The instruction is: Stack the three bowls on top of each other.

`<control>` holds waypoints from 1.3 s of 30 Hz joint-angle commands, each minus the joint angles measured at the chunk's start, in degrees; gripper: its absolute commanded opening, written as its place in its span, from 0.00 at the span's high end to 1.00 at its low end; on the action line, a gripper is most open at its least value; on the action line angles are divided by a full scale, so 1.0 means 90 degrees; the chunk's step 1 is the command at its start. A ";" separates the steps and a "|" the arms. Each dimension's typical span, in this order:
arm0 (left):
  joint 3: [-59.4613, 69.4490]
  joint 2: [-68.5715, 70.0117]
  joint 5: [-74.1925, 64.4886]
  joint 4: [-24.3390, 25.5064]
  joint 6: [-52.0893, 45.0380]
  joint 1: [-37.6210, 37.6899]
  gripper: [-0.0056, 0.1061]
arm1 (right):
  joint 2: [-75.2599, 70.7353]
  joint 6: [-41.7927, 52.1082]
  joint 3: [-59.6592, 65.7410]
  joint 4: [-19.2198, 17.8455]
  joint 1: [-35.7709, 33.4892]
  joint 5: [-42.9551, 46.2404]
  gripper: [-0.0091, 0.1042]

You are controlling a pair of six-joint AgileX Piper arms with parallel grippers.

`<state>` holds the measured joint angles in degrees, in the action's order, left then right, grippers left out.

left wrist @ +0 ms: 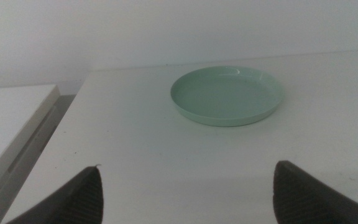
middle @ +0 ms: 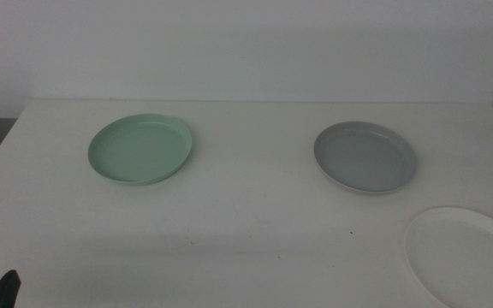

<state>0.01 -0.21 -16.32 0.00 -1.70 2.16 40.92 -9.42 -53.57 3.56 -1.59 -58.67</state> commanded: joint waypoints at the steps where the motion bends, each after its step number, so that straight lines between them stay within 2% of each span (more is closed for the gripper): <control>1: -0.0001 0.0023 0.0075 0.0000 0.0001 0.0015 0.11 | 0.0367 -0.0020 -0.0635 -0.0049 0.0052 -0.0478 0.10; 6: -0.0001 0.0023 0.0075 0.0000 0.0001 0.0015 0.11 | 0.0653 -0.0020 -0.1198 -0.0025 0.0052 -0.0437 0.10; 12: -0.0001 0.0023 0.0075 0.0000 0.0026 0.0015 0.11 | 0.0653 -0.0020 -0.1222 -0.0025 0.0052 -0.0232 0.10; 14: -0.0001 0.0023 0.0075 0.0000 0.0026 0.0015 0.11 | 0.0744 -0.0020 -0.1240 -0.0048 0.0052 -0.0500 0.10; 17: -0.0001 0.0023 0.0075 0.0000 0.0026 0.0015 0.11 | 0.1173 0.0029 -0.1417 -0.0554 0.0052 -0.1178 0.10; 20: -0.0001 0.0023 0.0075 0.0000 0.0026 0.0015 0.11 | 0.1702 0.0029 -0.1543 -0.1152 0.0052 -0.1255 0.10; 22: -0.0001 0.0023 0.0075 0.0000 0.0026 0.0015 0.11 | 0.1995 0.0000 -0.1558 -0.1229 0.0143 -0.1255 0.10; 26: -0.0001 0.0023 0.0075 0.0000 0.0026 0.0015 0.11 | 0.2583 0.0426 -0.1545 -0.0956 0.0788 -0.1255 0.10; 28: -0.0001 0.0023 0.0075 0.0000 0.0026 0.0015 0.11 | 0.2937 0.0719 -0.1545 -0.0488 0.1335 -0.1255 0.10; 31: -0.0001 0.0023 0.0075 0.0000 0.0026 0.0015 0.11 | 0.3476 0.1383 -0.1440 0.0475 0.1997 -0.1255 0.10; 33: -0.0001 0.0023 0.0075 0.0000 0.0026 0.0015 0.11 | 0.3792 0.1828 -0.1183 0.0922 0.2247 -0.0923 0.10; 35: -0.0001 0.0023 0.0075 0.0000 0.0001 0.0015 0.11 | 0.4122 0.2027 -0.0803 0.0918 0.2332 -0.0523 0.10; 37: -0.0001 0.0023 0.0075 0.0000 0.0001 0.0015 0.11 | 0.4403 0.2026 -0.0513 0.0581 0.2332 0.0009 0.10; 39: -0.0001 0.0023 0.0075 0.0000 0.0001 0.0015 0.11 | 0.4716 0.2026 -0.0355 0.0428 0.2332 0.0515 0.10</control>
<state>0.01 -0.21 -16.32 0.00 -1.70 2.16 81.82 7.83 -57.80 8.80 18.90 -58.76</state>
